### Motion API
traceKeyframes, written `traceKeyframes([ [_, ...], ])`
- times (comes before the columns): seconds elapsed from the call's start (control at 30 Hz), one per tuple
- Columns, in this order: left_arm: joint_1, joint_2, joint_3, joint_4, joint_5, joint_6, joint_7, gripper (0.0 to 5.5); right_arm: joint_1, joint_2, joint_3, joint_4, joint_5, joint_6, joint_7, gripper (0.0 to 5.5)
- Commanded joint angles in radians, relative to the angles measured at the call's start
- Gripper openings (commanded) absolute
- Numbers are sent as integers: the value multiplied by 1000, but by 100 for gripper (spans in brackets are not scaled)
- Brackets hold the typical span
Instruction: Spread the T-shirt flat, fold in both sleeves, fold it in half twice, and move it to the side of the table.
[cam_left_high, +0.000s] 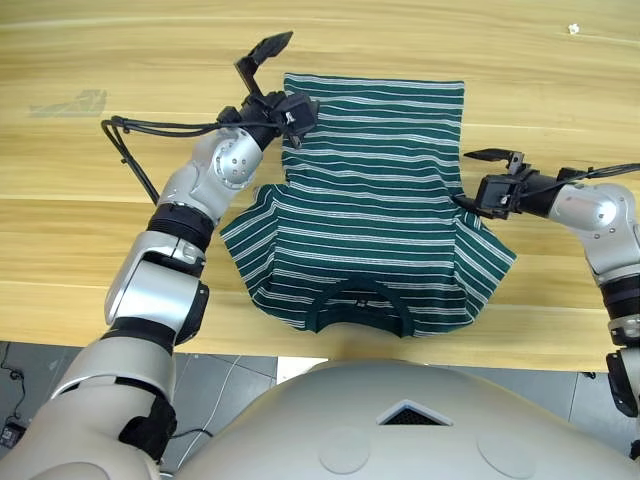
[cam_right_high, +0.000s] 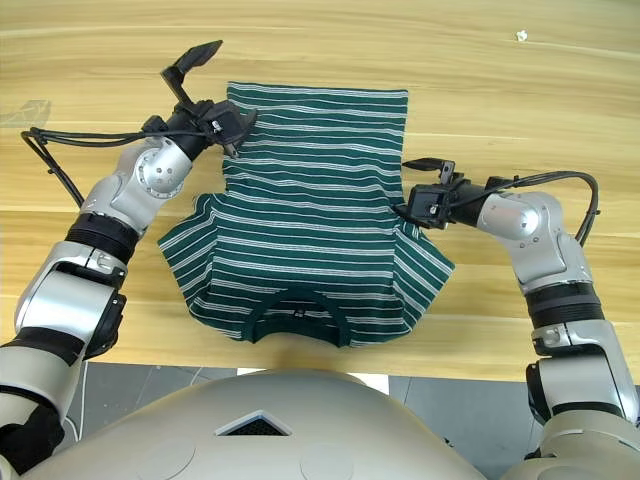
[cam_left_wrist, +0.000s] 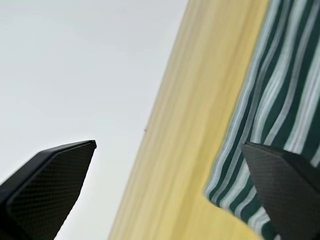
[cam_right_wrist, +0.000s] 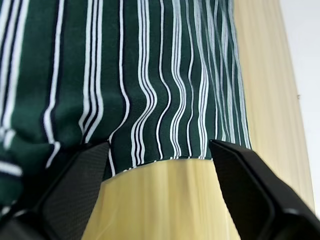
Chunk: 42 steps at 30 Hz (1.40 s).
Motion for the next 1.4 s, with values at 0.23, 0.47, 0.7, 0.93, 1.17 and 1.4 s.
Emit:
traceKeyframes([
  [0.23,246,77,121,-468,-49,152,-111,538,-30,13,-54,-18,-23,26,-114,370],
  [0.47,772,44,398,-1043,-228,344,-146,538,-145,79,-159,-11,52,12,-240,370],
  [0.7,1152,-228,483,-1317,-602,511,-106,538,-225,168,-219,12,99,4,-345,370],
  [0.93,1261,-403,521,-1301,-1045,759,-86,538,-203,174,-250,8,100,1,-390,370],
  [1.17,1167,-446,566,-1150,-1113,901,9,538,-182,177,-263,3,101,-3,-403,370],
  [1.4,1156,-446,547,-1138,-1127,935,-13,446,-176,184,-257,4,91,-4,-409,370],
])
